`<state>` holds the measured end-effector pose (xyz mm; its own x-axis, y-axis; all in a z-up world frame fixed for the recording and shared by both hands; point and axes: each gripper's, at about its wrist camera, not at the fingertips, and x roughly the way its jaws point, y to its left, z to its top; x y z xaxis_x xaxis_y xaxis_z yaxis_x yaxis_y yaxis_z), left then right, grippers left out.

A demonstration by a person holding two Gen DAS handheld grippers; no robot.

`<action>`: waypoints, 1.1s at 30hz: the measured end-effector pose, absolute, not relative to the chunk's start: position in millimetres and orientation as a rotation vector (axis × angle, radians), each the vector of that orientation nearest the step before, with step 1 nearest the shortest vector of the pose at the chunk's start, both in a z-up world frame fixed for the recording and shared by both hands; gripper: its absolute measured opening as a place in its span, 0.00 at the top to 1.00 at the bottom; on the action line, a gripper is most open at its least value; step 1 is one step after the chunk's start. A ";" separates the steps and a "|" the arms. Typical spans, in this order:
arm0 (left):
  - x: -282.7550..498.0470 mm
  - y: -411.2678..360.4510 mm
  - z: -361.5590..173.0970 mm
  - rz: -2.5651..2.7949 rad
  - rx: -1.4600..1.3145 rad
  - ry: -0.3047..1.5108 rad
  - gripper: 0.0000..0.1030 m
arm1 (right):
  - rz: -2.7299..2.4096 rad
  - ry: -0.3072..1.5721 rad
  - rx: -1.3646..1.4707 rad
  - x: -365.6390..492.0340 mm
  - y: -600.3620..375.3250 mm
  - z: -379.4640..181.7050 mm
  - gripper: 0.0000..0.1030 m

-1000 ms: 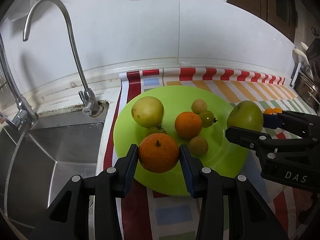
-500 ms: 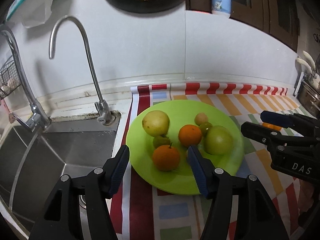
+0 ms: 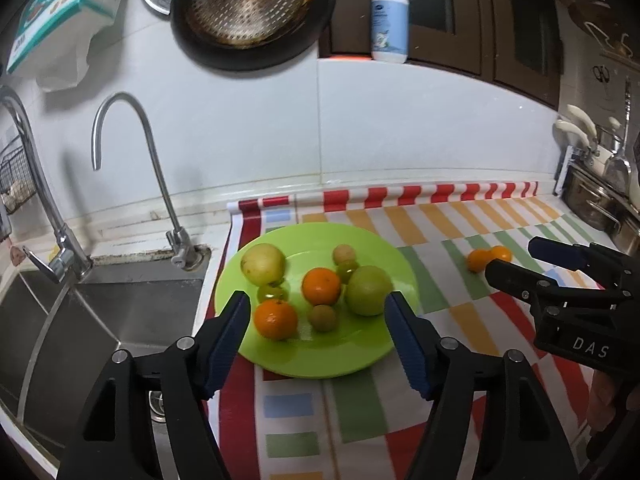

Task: Organize fruits
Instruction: 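Withdraw both grippers from the plate toward the last two mandarins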

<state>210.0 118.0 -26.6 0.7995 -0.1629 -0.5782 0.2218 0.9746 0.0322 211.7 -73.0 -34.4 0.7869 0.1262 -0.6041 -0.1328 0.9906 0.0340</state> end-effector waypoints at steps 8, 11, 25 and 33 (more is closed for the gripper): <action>189.6 90.4 -10.9 -0.184 0.095 0.579 0.25 | 0.132 0.613 -0.023 191.8 -103.8 -18.0 0.32; 183.3 78.3 -6.4 -0.171 0.097 0.567 0.22 | 0.130 0.595 -0.028 186.0 -114.5 -12.7 0.32; 168.8 22.5 -3.2 -0.169 0.111 0.552 0.17 | 0.132 0.571 -0.035 174.0 -170.7 -5.8 0.32; 174.7 -3.2 -11.4 -0.191 0.112 0.551 0.17 | 0.148 0.565 -0.044 180.1 -195.2 -9.8 0.32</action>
